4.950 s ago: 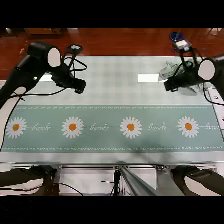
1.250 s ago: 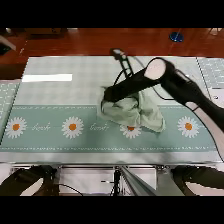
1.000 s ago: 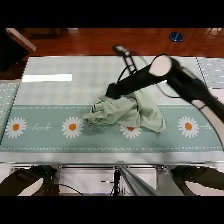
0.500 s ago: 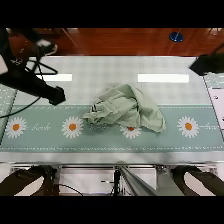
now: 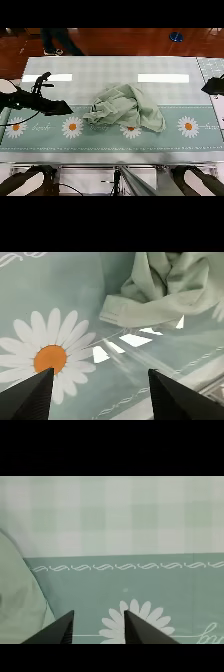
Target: Fold the shirts.
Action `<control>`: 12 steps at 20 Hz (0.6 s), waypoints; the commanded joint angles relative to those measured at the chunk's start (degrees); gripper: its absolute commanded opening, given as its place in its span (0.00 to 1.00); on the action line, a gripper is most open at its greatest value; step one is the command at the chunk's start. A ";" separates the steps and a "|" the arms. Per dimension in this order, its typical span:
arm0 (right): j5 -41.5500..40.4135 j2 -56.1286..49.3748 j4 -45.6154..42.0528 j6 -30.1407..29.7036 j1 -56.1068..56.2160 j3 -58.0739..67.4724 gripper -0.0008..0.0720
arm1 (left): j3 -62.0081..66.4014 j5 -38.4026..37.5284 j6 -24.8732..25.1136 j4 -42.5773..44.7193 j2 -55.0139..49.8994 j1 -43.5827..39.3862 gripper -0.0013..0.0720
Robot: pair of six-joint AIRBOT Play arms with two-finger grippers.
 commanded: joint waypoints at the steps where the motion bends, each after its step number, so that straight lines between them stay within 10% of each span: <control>1: -0.28 0.09 1.77 -0.39 -0.57 -5.62 0.56 | -1.79 -0.94 9.33 -14.21 -5.81 2.82 1.00; 12: -2.73 0.09 6.80 -0.33 -0.50 -10.69 0.56 | -1.79 -1.11 12.15 -15.72 -19.21 0.63 1.00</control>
